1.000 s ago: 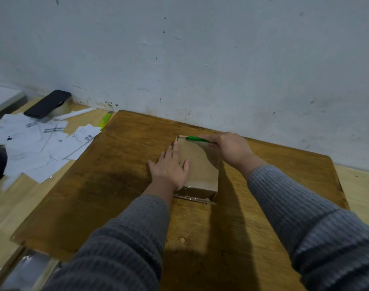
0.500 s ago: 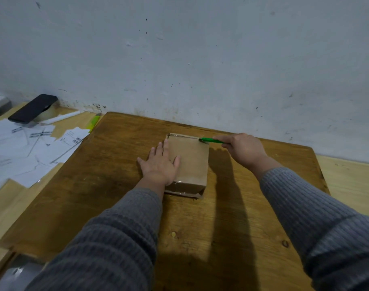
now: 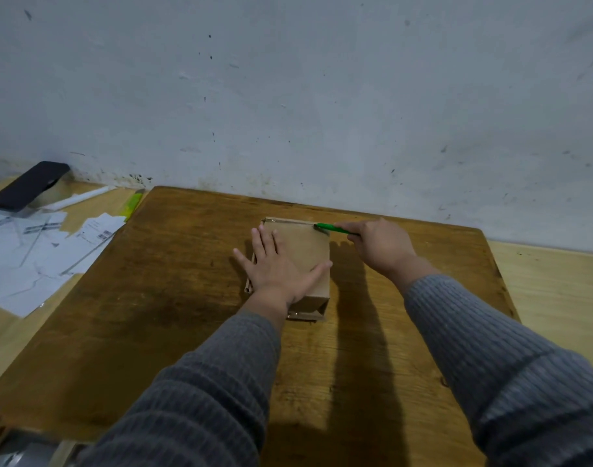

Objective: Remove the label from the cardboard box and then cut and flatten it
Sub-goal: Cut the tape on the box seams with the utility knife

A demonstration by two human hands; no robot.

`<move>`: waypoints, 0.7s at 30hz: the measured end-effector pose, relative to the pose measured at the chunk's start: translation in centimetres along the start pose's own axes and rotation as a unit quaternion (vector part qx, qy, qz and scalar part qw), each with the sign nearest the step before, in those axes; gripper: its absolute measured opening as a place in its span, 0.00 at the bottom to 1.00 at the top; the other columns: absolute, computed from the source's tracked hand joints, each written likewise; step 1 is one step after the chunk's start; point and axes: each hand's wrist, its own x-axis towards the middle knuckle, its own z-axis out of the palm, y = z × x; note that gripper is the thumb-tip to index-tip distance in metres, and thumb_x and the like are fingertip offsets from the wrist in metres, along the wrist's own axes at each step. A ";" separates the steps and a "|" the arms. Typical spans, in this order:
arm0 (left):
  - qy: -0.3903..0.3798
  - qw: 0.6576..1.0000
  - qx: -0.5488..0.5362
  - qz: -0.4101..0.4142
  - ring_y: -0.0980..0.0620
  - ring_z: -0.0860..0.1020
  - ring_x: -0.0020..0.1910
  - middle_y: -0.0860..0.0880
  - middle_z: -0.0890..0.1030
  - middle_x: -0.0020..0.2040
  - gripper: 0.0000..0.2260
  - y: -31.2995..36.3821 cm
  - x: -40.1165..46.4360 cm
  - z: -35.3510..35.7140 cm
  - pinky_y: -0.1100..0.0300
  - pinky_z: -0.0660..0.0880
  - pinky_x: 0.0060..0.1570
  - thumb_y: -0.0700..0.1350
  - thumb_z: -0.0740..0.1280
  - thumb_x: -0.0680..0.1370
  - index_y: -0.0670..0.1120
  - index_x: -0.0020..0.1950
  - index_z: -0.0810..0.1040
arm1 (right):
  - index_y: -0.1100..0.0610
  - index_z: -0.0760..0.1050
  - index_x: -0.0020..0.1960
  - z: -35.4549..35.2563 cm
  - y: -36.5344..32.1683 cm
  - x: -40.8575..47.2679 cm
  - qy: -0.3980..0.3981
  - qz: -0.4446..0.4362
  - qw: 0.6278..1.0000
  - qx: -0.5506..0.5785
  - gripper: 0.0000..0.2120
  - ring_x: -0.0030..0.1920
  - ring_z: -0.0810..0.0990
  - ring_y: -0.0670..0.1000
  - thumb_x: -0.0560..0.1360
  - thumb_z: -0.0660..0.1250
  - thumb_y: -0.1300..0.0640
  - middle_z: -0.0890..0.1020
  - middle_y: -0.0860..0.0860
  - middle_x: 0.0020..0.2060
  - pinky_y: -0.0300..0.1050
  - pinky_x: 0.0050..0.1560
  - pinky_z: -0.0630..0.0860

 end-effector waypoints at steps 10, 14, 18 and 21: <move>0.011 1.000 0.008 -0.007 0.44 0.33 0.76 0.42 0.36 0.78 0.58 0.1 -0.1 0.1 0.32 0.37 0.70 0.82 0.47 0.62 0.43 0.79 0.40 | 0.39 0.66 0.69 -0.7 1.9 -1.1 0.007 0.009 1.000 -0.006 0.18 0.45 0.81 0.53 0.81 0.56 0.53 0.82 0.51 0.52 0.47 0.36 0.77; 0.005 1.000 0.005 -0.002 0.44 0.33 0.76 0.42 0.36 0.78 0.59 0.0 -0.1 0.0 0.32 0.38 0.70 0.82 0.48 0.62 0.43 0.79 0.40 | 0.39 0.68 0.68 -0.1 2.9 -1.7 0.007 0.020 1.000 0.000 0.18 0.45 0.81 0.54 0.80 0.56 0.52 0.83 0.51 0.51 0.47 0.36 0.76; 0.005 1.000 0.009 -0.003 0.43 0.33 0.76 0.42 0.35 0.78 0.59 0.1 -0.2 0.0 0.33 0.39 0.70 0.82 0.46 0.61 0.42 0.78 0.40 | 0.42 0.69 0.67 0.4 4.2 -2.5 0.020 0.110 0.980 0.163 0.18 0.38 0.80 0.51 0.79 0.59 0.53 0.83 0.51 0.44 0.50 0.37 0.80; 0.005 1.000 0.010 -0.003 0.43 0.33 0.76 0.42 0.36 0.78 0.59 0.1 -0.2 0.0 0.33 0.39 0.71 0.82 0.46 0.62 0.42 0.78 0.40 | 0.49 0.69 0.69 0.6 3.1 -2.4 0.028 0.170 0.924 0.342 0.20 0.33 0.76 0.46 0.79 0.59 0.60 0.83 0.52 0.46 0.38 0.29 0.72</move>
